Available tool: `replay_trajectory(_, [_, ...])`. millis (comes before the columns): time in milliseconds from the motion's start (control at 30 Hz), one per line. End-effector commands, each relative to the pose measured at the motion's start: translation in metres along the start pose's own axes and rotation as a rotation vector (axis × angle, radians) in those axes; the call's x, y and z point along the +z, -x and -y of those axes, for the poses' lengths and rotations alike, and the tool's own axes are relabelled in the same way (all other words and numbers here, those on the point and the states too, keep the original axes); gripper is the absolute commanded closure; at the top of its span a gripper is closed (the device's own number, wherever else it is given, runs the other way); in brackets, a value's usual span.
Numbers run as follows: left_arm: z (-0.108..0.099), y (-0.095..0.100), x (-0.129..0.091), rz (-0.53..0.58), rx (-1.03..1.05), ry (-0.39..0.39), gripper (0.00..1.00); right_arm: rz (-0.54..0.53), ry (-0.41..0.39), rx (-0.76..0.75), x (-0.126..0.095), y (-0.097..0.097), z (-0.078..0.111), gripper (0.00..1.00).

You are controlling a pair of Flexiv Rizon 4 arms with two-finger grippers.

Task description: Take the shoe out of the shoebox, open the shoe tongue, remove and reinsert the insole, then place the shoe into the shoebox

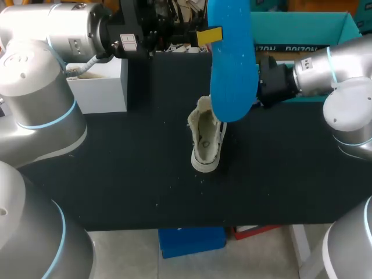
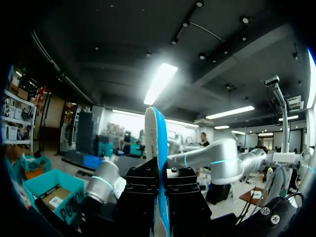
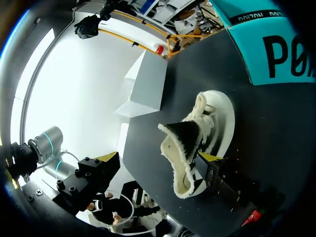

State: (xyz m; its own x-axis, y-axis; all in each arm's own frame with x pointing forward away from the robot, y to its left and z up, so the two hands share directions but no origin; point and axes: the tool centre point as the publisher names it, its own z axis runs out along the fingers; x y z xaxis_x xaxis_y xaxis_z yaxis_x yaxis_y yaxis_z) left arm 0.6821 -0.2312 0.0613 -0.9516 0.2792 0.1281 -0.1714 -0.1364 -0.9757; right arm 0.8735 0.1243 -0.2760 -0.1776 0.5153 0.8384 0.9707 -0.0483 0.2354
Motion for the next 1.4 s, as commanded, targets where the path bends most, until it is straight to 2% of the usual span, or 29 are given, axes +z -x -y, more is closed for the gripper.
replay_trajectory(33, [-0.001, 0.001, 0.002, 0.003, 0.003, -0.002, 1.00, -0.067, 0.021, 0.002, -0.009, 0.003, 0.007, 0.00])
replay_trajectory(567, [-0.001, 0.001, 0.002, 0.003, 0.003, -0.002, 1.00, -0.204, 0.038, 0.082, -0.021, 0.004, 0.009, 0.00])
replay_trajectory(633, [-0.001, 0.001, 0.002, 0.003, 0.003, -0.002, 1.00, -0.236, 0.049, 0.090, -0.023, 0.004, 0.009, 0.00])
replay_trajectory(700, [-0.001, 0.001, 0.002, 0.003, 0.003, -0.002, 1.00, -0.244, 0.092, 0.089, -0.027, 0.003, 0.009, 0.00])
replay_trajectory(800, [-0.001, 0.001, 0.002, 0.003, 0.003, -0.002, 1.00, -0.244, 0.092, 0.089, -0.027, 0.003, 0.009, 0.00])
replay_trajectory(867, [0.000, 0.000, 0.003, 0.052, 0.100, 0.073, 1.00, -0.244, 0.092, 0.089, -0.027, 0.003, 0.009, 0.00])
replay_trajectory(967, [0.002, -0.003, 0.008, 0.163, 0.397, 0.309, 1.00, -0.244, 0.092, 0.089, -0.027, 0.003, 0.009, 0.00])
replay_trajectory(1067, [-0.001, -0.011, 0.018, 0.199, 0.643, 0.450, 1.00, -0.244, 0.092, 0.089, -0.027, 0.003, 0.009, 0.00])
replay_trajectory(1267, [-0.021, -0.015, 0.026, 0.252, 0.896, 0.564, 1.00, -0.244, 0.092, 0.089, -0.027, 0.003, 0.009, 0.00])
replay_trajectory(1300, [-0.028, -0.013, 0.027, 0.249, 0.918, 0.609, 1.00, -0.244, 0.092, 0.089, -0.027, 0.003, 0.009, 0.00])
replay_trajectory(1367, [-0.046, -0.007, 0.025, 0.230, 0.863, 0.642, 1.00, -0.244, 0.092, 0.089, -0.027, 0.003, 0.009, 0.00])
replay_trajectory(1400, [-0.054, 0.000, 0.023, 0.224, 0.770, 0.624, 1.00, -0.244, 0.092, 0.089, -0.027, 0.003, 0.009, 0.00])
